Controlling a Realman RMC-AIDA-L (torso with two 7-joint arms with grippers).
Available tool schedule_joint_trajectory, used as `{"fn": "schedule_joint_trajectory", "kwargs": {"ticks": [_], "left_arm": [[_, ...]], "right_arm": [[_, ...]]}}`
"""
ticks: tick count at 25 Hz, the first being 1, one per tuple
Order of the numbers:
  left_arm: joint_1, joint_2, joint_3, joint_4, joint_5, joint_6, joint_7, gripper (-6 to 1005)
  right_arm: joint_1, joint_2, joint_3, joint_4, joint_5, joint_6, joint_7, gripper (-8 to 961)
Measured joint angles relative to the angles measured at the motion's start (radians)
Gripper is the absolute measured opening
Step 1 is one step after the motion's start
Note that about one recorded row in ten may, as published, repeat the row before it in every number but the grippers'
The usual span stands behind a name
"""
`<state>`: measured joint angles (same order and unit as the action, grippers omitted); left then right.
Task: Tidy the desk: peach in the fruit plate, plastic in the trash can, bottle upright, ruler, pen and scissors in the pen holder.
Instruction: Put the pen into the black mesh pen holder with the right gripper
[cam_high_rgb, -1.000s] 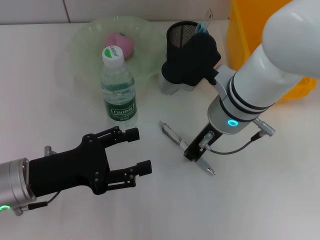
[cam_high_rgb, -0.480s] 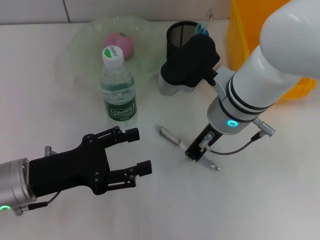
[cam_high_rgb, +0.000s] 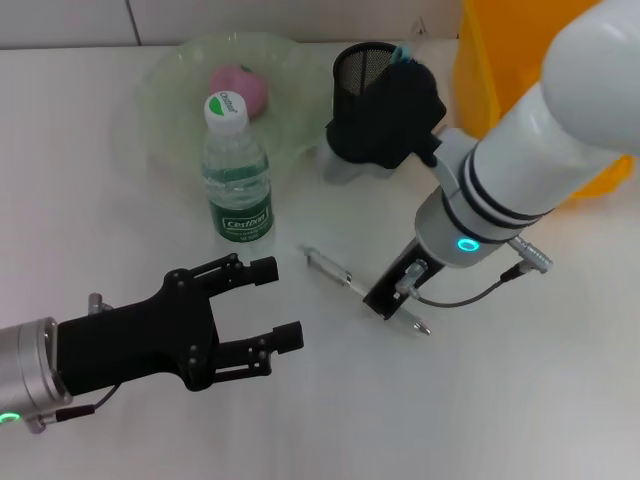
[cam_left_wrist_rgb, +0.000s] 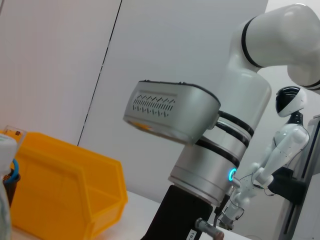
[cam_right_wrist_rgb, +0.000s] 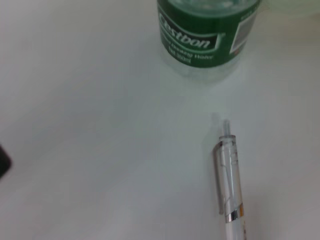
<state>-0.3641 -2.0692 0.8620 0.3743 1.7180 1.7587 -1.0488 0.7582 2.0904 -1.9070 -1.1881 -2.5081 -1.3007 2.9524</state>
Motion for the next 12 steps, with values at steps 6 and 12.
{"fn": "schedule_joint_trajectory", "kwargs": {"ticks": [6, 12], "left_arm": [[0.004, 0.000, 0.000, 0.000, -0.001, 0.003, 0.001, 832], [0.005, 0.000, 0.000, 0.000, -0.003, 0.005, 0.001, 832]], "right_arm": [[-0.201, 0.001, 0.242, -0.236, 0.051, 0.015, -0.142, 111], [-0.298, 0.000, 0.443, -0.226, 0.341, 0.134, -0.396, 111]]}}
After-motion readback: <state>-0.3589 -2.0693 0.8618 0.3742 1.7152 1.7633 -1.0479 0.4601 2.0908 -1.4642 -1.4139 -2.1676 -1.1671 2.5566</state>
